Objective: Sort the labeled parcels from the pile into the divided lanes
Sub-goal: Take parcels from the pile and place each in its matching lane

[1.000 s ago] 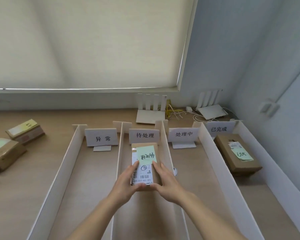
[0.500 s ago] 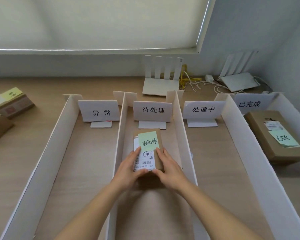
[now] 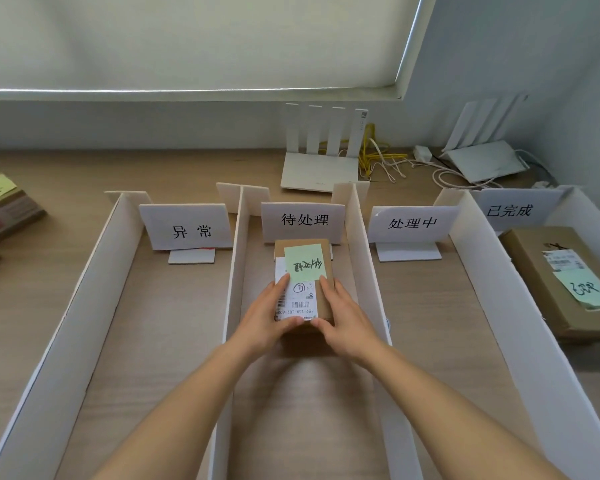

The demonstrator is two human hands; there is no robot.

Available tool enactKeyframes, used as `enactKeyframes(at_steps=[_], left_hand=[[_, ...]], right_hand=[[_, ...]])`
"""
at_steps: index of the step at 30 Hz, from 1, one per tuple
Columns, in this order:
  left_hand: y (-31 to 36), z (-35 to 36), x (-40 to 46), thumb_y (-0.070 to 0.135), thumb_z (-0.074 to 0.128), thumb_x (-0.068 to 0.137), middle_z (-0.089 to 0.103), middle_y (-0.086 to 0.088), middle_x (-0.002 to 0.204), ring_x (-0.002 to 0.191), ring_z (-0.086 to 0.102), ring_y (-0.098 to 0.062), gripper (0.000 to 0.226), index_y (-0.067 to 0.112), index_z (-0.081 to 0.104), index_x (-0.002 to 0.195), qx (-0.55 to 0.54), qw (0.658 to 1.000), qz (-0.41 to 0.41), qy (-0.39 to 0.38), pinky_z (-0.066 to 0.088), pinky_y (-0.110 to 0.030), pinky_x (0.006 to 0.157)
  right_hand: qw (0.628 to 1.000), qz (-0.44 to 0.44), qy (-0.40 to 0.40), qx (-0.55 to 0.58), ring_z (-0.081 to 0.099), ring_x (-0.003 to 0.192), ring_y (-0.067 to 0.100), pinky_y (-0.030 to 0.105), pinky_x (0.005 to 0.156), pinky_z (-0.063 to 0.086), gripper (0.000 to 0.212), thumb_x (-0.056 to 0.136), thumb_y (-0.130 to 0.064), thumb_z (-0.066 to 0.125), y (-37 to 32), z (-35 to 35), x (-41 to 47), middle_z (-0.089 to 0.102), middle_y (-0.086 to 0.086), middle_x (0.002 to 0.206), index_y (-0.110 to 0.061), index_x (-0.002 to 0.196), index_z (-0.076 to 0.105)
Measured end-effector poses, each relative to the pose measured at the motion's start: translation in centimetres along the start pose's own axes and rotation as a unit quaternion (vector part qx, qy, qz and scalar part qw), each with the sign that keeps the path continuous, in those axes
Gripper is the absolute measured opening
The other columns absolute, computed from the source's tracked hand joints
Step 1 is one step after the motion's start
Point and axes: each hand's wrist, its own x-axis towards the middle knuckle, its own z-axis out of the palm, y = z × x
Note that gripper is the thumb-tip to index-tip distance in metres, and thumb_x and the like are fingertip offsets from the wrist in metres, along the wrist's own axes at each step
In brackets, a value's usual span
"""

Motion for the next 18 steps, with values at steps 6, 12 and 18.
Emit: enactKeyframes(at_steps=[6, 12, 18], left_hand=[[0.6, 0.0, 0.5, 0.026, 0.074, 0.088, 0.036, 0.002, 0.153, 0.124, 0.032, 0.001, 0.088, 0.020, 0.021, 0.157, 0.010, 1.000, -0.006, 0.002, 0.024, -0.009, 0.098], [1.4, -0.8, -0.8, 0.039, 0.068, 0.091, 0.031, 0.000, 0.158, 0.142, 0.032, -0.015, 0.082, 0.025, 0.022, 0.157, 0.037, 0.999, -0.020, 0.032, 0.027, -0.025, 0.113], [3.6, -4.9, -4.1, 0.046, 0.062, 0.094, 0.026, 0.002, 0.162, 0.149, 0.023, -0.017, 0.072, 0.033, 0.027, 0.155, 0.085, 0.994, -0.003, 0.068, 0.024, -0.034, 0.117]], right_hand=[[1.000, 0.010, -0.015, -0.008, 0.026, 0.151, 0.018, 0.033, 0.120, 0.027, 0.084, 0.100, -0.024, 0.061, -0.2, -0.5, 0.6, 0.003, -0.010, 0.169, -0.025, 0.163, 0.006], [0.999, 0.011, -0.005, -0.030, 0.035, 0.145, 0.022, 0.043, 0.116, 0.038, 0.082, 0.099, -0.029, 0.062, -0.8, -1.1, -0.3, 0.019, -0.006, 0.165, -0.030, 0.161, 0.010], [0.992, -0.005, -0.006, -0.124, 0.024, 0.152, 0.023, 0.047, 0.114, 0.038, 0.082, 0.100, -0.043, 0.056, -4.8, -3.4, -2.5, 0.002, -0.006, 0.170, -0.032, 0.162, 0.004]])
